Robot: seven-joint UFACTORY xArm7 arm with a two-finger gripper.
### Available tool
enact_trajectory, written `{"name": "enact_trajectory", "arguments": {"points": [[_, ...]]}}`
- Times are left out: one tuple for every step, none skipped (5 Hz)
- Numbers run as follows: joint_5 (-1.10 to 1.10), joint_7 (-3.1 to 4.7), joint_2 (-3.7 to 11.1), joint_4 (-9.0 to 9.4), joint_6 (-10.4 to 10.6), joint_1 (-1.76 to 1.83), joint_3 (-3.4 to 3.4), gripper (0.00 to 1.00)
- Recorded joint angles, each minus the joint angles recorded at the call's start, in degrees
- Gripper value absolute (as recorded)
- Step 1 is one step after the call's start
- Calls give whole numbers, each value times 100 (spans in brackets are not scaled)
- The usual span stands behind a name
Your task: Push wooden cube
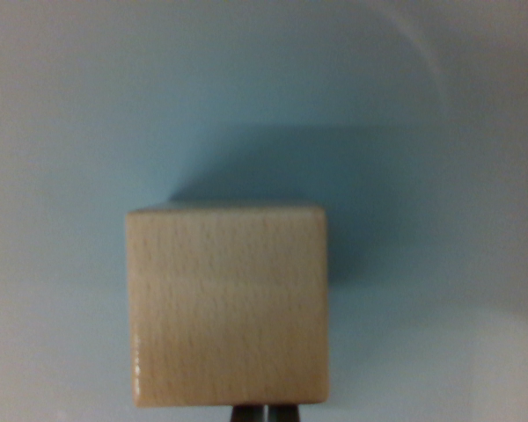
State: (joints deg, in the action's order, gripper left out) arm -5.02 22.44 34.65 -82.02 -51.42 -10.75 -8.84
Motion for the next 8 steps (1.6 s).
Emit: {"name": "enact_trajectory", "arguments": {"points": [[0,0,0,0,0,0,0,100],[-5,-31,152,-256,-104,-3,21,100],[-5,-31,152,-256,-104,-3,21,100],[-10,-63,309,-521,-211,-6,43,100],[-10,-63,309,-521,-211,-6,43,100],[-15,-94,458,-772,-313,-8,64,100],[-15,-94,458,-772,-313,-8,64,100],[-20,-122,596,-1005,-408,-11,84,100]]}}
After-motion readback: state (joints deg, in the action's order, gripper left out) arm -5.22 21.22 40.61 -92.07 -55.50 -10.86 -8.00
